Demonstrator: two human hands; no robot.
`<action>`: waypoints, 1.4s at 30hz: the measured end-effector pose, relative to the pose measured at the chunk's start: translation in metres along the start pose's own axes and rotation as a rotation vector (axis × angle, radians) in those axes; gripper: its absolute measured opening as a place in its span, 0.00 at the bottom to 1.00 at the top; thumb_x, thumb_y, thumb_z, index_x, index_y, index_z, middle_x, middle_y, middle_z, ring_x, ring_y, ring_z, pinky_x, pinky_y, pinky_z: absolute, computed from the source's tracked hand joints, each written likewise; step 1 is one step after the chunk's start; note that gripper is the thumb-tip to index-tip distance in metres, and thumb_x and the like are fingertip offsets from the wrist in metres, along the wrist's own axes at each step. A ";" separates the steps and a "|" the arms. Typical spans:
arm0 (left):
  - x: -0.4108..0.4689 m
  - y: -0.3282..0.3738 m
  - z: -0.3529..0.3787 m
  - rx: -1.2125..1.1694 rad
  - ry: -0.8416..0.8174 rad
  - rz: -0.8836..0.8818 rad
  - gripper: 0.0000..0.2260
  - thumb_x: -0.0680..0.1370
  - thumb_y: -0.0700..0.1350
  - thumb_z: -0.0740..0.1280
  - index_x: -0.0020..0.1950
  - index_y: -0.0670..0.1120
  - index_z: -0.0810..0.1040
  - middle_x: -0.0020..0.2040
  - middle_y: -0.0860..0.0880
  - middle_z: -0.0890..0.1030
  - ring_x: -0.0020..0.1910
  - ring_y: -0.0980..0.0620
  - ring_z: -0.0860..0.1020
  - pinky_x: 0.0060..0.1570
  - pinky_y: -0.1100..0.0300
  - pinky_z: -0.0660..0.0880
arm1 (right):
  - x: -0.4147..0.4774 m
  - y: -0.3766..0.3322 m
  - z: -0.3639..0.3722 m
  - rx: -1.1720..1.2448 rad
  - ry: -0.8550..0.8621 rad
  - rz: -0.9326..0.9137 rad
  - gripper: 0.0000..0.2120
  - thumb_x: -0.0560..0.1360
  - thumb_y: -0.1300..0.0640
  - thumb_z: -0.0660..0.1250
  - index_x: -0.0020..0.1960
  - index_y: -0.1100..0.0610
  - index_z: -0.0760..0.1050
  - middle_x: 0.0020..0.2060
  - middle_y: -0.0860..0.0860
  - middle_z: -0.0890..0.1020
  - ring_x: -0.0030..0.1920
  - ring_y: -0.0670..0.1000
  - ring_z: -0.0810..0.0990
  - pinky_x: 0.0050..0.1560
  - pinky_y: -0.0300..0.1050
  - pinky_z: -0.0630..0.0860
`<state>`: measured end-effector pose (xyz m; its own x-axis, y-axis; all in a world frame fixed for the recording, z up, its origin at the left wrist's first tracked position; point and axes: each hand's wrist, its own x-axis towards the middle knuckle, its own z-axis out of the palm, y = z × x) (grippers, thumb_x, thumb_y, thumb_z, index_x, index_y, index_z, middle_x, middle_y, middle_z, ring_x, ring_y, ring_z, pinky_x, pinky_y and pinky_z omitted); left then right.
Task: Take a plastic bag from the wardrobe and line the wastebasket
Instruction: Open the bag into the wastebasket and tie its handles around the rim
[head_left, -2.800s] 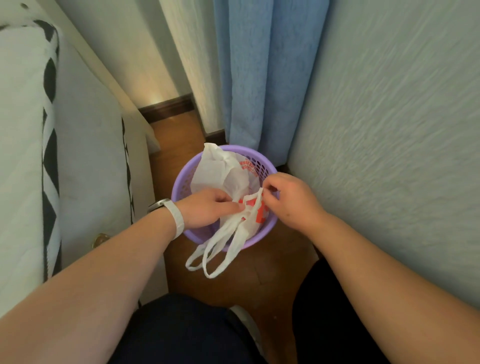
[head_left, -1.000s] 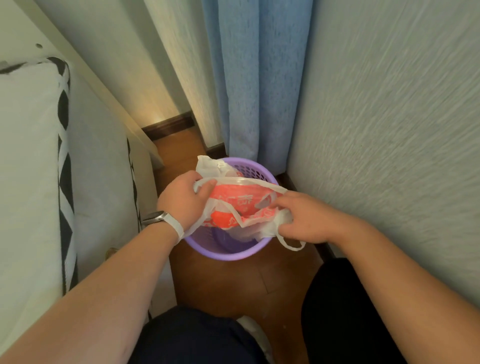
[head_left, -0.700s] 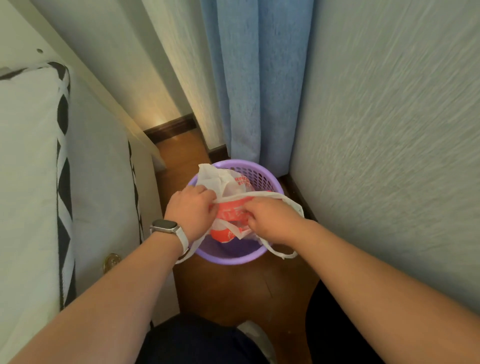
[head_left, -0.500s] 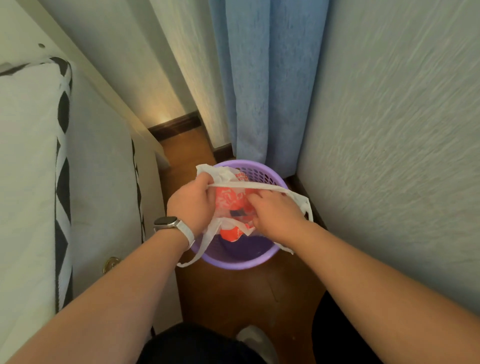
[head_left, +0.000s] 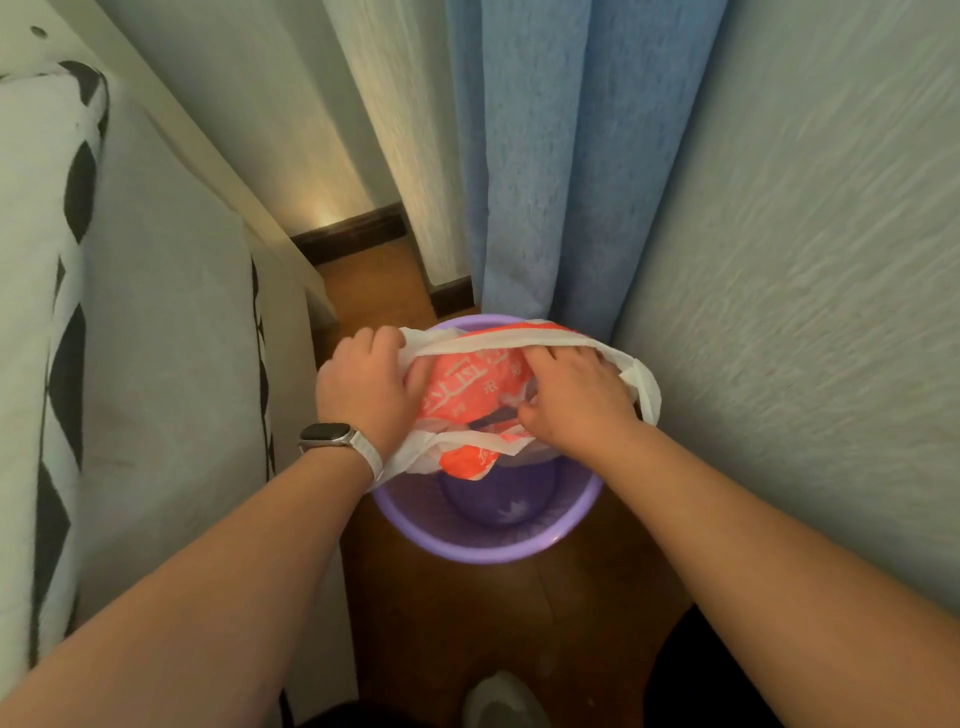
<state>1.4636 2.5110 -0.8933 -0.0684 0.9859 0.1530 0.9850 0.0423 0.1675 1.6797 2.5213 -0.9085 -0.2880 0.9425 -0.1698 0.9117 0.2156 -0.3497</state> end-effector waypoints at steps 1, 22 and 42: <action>-0.005 0.005 0.000 0.031 0.067 0.095 0.13 0.79 0.56 0.62 0.52 0.47 0.75 0.46 0.45 0.77 0.44 0.43 0.75 0.41 0.52 0.68 | 0.001 0.000 -0.001 -0.008 0.020 0.005 0.29 0.75 0.46 0.67 0.74 0.49 0.63 0.71 0.53 0.71 0.69 0.59 0.69 0.68 0.57 0.67; 0.007 0.013 0.021 0.068 -0.186 0.096 0.26 0.73 0.52 0.69 0.68 0.48 0.68 0.64 0.44 0.76 0.63 0.40 0.74 0.62 0.44 0.72 | 0.012 0.005 -0.006 0.099 0.067 0.020 0.25 0.75 0.57 0.66 0.71 0.51 0.67 0.66 0.53 0.76 0.64 0.58 0.75 0.60 0.52 0.72; 0.030 -0.018 0.030 -0.172 -0.432 -0.161 0.26 0.73 0.56 0.71 0.67 0.53 0.64 0.58 0.50 0.78 0.47 0.51 0.77 0.39 0.58 0.72 | 0.032 0.029 0.005 0.341 -0.039 0.210 0.19 0.74 0.49 0.68 0.64 0.49 0.72 0.53 0.50 0.83 0.53 0.56 0.80 0.50 0.49 0.75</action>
<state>1.4483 2.5450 -0.9206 -0.1095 0.9477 -0.2997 0.9243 0.2080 0.3199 1.6953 2.5559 -0.9287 -0.1232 0.9451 -0.3028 0.8046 -0.0836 -0.5880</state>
